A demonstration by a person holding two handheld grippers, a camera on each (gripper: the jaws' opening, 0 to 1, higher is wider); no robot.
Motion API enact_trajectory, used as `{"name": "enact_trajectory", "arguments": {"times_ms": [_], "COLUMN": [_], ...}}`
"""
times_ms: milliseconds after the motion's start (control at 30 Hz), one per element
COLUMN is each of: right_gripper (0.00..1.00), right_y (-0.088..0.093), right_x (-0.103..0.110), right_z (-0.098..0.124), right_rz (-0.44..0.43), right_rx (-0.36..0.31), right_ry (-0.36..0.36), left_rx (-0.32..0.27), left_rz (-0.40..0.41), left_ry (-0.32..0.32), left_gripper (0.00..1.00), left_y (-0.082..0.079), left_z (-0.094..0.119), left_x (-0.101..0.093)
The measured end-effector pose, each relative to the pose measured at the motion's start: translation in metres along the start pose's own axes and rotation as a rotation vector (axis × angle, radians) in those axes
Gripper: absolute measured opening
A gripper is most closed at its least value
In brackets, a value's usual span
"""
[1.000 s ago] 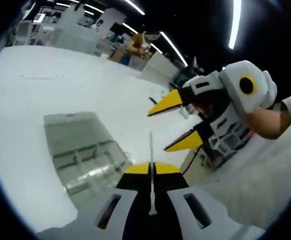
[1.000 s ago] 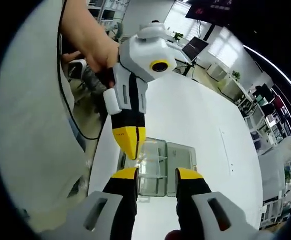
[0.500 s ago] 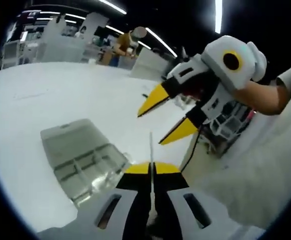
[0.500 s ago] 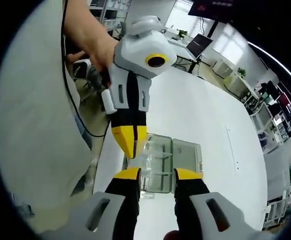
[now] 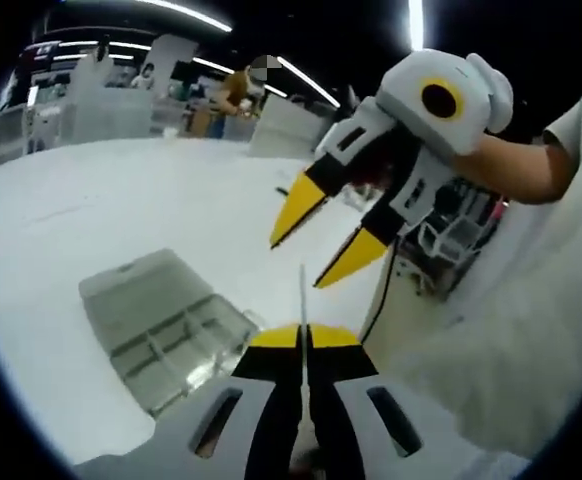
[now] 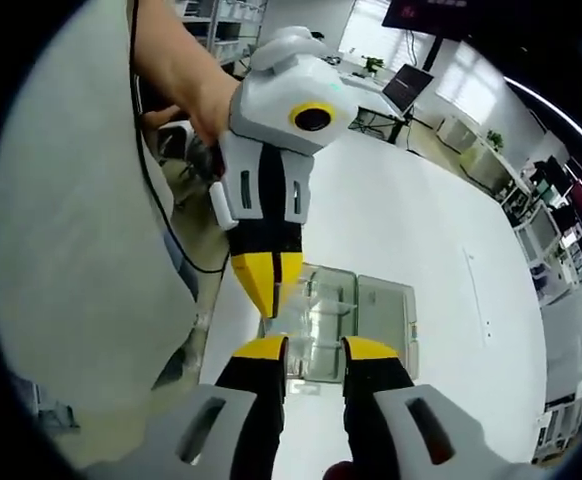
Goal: Insert the divider into the dual guide fixture by aligning both edges with the guide slots and pushing it downward to the bottom, including one-sided entry, uneven engagement, binding, and posture correction.
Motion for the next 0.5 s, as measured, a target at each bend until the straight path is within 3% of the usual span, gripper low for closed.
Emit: {"name": "enact_trajectory", "arguments": {"times_ms": [500], "right_gripper": [0.11], "right_y": [-0.0006], "right_x": [0.0031], "right_z": [0.001], "right_rz": [-0.023], "right_rx": [-0.023], "right_ry": [-0.08], "left_rx": [-0.006], "left_rz": [-0.097], "left_ry": [0.003], "left_gripper": [0.0], "left_y": [-0.0035], "left_z": [-0.0015], "left_x": [-0.0046]}}
Point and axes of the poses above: the point that each gripper's makers call its tool centre point, and the gripper's own axes: z roughly backward along the fingers, x roughly to its left, y roughly out of its underside, the point moved 4 cm from there along z, roughly backward along the fingers, and after that the axes turned 7 degrees about z, right-handed, at the moved point
